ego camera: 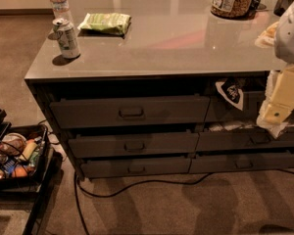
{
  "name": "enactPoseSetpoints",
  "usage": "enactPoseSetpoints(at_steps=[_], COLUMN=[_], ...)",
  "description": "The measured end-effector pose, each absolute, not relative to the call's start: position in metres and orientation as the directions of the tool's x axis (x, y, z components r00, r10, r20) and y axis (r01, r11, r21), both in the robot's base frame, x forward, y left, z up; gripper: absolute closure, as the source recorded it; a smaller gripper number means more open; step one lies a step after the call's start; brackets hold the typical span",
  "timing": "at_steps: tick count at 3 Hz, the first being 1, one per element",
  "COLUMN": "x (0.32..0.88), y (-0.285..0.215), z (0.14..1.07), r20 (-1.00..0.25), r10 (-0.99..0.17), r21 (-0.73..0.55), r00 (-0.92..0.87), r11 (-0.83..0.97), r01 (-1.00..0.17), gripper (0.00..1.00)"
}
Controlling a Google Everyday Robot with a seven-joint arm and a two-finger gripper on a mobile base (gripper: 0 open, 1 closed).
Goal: Open middle drawer
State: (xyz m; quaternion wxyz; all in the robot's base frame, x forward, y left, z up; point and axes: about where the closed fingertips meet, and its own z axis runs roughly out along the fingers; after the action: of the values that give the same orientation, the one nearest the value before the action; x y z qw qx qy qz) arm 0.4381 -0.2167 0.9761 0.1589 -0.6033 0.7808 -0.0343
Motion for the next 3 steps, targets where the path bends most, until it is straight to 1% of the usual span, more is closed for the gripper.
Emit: enactPoseSetpoints(at_steps=[1, 2, 3], x=[0.438, 0.435, 0.439], y=[-0.217, -0.211, -0.21], z=[0.976, 0.975, 0.934], r20=[-0.207, -0.293, -0.456], r10=[-0.953, -0.937, -0.881], r21=[-0.245, -0.251, -0.249], r00=[-0.221, -0.189, -0.124], r11=[0.27, 0.267, 0.259], r01=[-0.931, -0.93, -0.933], gripper=[0.0, 0.0, 0.0])
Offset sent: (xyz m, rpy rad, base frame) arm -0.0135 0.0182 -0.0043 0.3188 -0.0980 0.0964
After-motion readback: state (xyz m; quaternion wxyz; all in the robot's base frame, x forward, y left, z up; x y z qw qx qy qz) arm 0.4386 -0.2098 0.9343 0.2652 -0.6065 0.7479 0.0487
